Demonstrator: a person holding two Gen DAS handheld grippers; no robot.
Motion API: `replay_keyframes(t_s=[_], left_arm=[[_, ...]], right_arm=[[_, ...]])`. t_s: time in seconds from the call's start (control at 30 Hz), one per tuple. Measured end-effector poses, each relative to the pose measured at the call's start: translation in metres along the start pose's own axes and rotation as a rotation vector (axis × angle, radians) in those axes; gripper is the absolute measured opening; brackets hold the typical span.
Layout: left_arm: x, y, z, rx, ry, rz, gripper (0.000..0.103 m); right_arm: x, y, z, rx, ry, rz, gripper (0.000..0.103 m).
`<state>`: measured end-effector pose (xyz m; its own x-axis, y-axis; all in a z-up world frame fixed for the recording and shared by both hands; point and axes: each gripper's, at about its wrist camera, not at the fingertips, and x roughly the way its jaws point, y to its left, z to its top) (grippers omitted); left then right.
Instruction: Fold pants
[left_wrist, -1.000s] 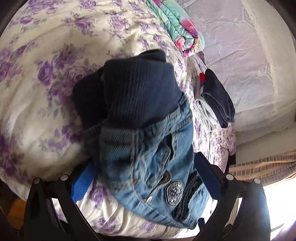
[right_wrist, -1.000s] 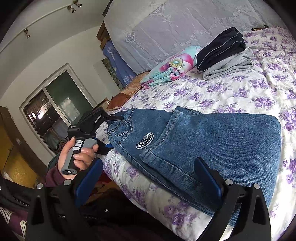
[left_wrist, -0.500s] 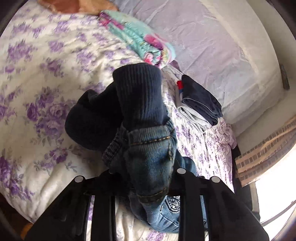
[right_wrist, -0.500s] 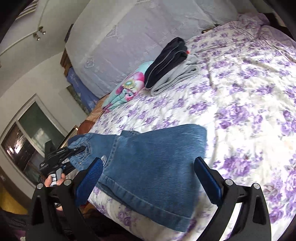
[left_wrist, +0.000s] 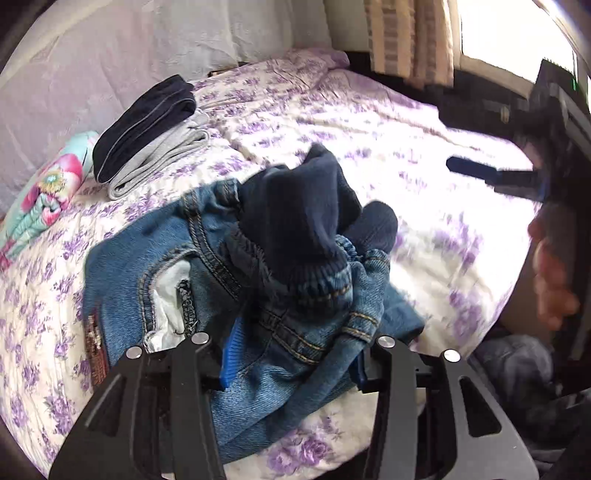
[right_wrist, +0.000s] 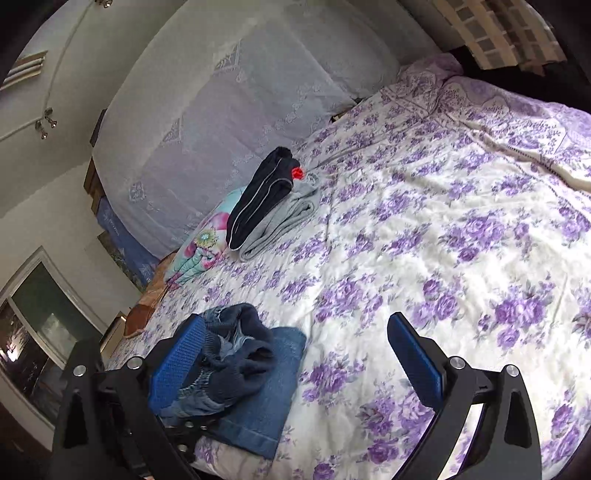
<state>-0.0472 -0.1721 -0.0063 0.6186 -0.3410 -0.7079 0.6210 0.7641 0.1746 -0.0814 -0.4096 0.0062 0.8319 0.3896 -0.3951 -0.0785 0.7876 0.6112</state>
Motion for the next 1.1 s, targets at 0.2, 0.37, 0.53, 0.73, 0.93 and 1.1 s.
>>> replay_keyframes(t_s=[0.2,0.37,0.53,0.73,0.93,1.1], left_arm=[[-0.036,-0.001,0.004,0.03,-0.05,-0.051,0.091],[-0.087,0.014,-0.006,0.016,-0.14,-0.073,0.098],[-0.053,0.083,-0.018,-0.253,-0.04,-0.293,0.098],[-0.016,0.068,-0.039,-0.245,-0.033,-0.31,0.098],[-0.054,0.07,-0.034,-0.222,-0.082,-0.427,0.098],[-0.037,0.078,-0.044,-0.277,-0.018,-0.486,0.098]], right_arm=[[0.04,0.026,-0.011,0.004,0.227,0.178,0.099],[0.057,0.049,-0.008,-0.021,0.293,0.211,0.099],[0.071,0.069,-0.019,-0.165,0.342,0.061,0.07],[0.062,0.036,-0.034,-0.058,0.357,0.013,0.071],[0.019,0.146,0.009,-0.348,0.171,0.161,0.07],[0.119,0.137,0.017,-0.279,0.394,0.025,0.068]])
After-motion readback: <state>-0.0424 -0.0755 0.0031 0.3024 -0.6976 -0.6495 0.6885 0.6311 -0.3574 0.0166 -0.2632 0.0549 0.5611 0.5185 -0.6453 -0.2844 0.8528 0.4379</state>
